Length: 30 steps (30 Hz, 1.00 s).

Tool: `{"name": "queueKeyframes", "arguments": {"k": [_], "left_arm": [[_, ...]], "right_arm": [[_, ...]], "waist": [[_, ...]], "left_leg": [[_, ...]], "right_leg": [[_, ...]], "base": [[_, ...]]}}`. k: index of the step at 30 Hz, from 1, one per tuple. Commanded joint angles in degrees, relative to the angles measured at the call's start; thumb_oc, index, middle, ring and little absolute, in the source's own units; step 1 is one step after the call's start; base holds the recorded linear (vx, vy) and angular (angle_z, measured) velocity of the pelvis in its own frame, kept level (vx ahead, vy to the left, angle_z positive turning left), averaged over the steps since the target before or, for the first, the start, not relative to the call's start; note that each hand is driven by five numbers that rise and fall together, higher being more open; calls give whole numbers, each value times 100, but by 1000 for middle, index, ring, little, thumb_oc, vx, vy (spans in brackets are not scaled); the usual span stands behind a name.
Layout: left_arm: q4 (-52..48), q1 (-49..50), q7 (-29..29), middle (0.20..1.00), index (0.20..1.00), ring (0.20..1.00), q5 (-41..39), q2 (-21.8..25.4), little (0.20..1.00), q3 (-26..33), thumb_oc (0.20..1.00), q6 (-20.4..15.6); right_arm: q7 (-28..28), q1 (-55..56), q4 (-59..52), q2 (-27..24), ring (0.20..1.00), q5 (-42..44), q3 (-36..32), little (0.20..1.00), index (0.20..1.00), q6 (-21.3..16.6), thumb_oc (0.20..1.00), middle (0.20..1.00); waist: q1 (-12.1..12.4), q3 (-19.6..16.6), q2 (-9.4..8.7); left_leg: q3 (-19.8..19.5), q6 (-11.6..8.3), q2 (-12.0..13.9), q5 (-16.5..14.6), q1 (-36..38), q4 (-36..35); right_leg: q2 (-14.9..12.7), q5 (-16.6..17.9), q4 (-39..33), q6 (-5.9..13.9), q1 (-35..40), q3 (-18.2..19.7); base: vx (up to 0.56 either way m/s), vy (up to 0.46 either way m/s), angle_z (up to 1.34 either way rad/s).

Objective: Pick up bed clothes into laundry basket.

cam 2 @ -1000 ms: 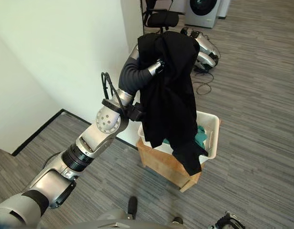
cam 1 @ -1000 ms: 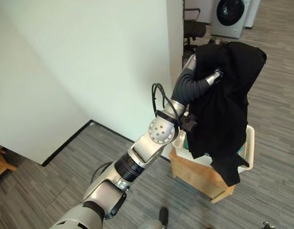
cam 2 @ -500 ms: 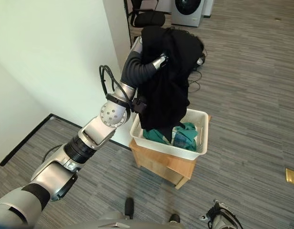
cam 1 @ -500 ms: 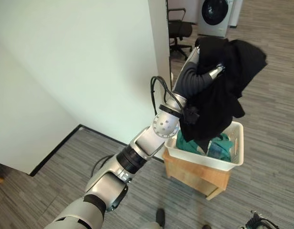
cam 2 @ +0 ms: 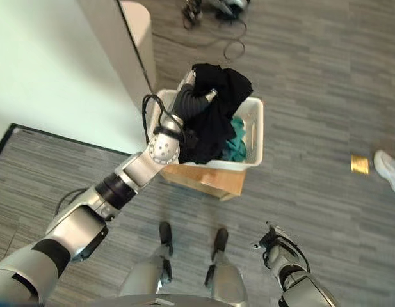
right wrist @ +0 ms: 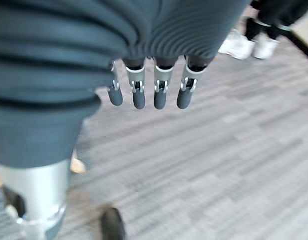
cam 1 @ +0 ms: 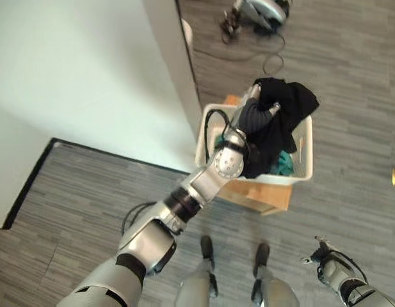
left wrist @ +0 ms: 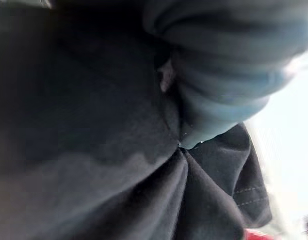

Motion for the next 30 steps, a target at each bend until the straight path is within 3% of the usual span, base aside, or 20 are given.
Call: {"name": "queueKeyframes", "arguments": {"k": [1, 2, 3, 7, 15, 18, 22, 30], "left_arm": [[725, -1245, 221, 247, 247, 247, 368, -463, 247, 93, 247, -137], [777, -1289, 203, 511, 511, 511, 478, -413, 511, 24, 511, -114], [780, -1315, 228, 1000, 1000, 1000, 743, -325, 1000, -66, 1000, -63], [1604, -1436, 193, 1000, 1000, 1000, 1193, -154, 1000, -306, 1000, 115], [1245, -1488, -148, 1000, 1000, 1000, 1189, 78, 1000, -581, 1000, 30], [1177, -1811, -183, 1000, 1000, 1000, 1384, 402, 1000, -819, 1000, 38], [929, -1941, -5, 1000, 1000, 1000, 1183, 650, 1000, -651, 1000, 22], [189, -1377, -43, 1000, 1000, 1000, 572, 546, 1000, -245, 1000, -128]], "right_arm": [[-212, -324, -101, -402, 1000, -24, 145, 1000, 1000, -16, 1000, 1000], [-223, -327, -100, -399, 1000, -29, 170, 1000, 1000, -39, 1000, 1000], [-234, -318, -91, -389, 1000, -22, 184, 1000, 1000, -66, 1000, 1000], [-155, -272, -81, -291, 1000, 145, 141, 1000, 1000, -241, 1000, 1000], [-64, -146, -334, -56, 1000, 445, 101, 1000, 1000, -423, 1000, 1000], [-89, -432, -580, -95, 1000, 488, 128, 1000, 1000, -426, 1000, 1000], [-155, -623, -1086, -163, 1000, 367, 280, 1000, 1000, -440, 1000, 1000], [-91, -432, -1602, 76, 1000, 427, 338, 1000, 1000, -490, 1000, 1000]], "waist": [[34, 238, 32], [4, 263, 36], [-5, 276, 39], [-33, 284, 37], [69, 147, 168], [163, 31, 259], [341, -142, 315], [729, -314, 426]], "left_leg": [[-46, -532, 394, 90, -47, 12], [-34, -535, 390, 91, -77, 12], [-26, -530, 388, 89, -102, 12], [-16, -519, 376, 55, -103, 12], [-57, -493, 356, -35, 206, 12], [-87, -493, 350, -65, 392, 12], [-139, -489, 349, -66, 619, 12], [-347, -522, 374, 23, 877, 12]], "right_leg": [[-249, -335, 69, 648, 163, -43], [-267, -316, 69, 662, 123, -36], [-281, -307, 69, 674, 106, -40], [-306, -269, 69, 703, 74, -15], [-294, -349, 69, 680, 403, -86], [-275, -417, 69, 671, 653, -177], [-219, -497, 69, 627, 973, -298], [-124, -704, 69, 525, 1520, -648]], "base": [[-30, 28, -4], [0, 0, 0], [0, 0, 0], [-6, 27, -2], [17, 0, 1], [44, -14, 13], [38, -34, 12], [21, -46, 18]]}}
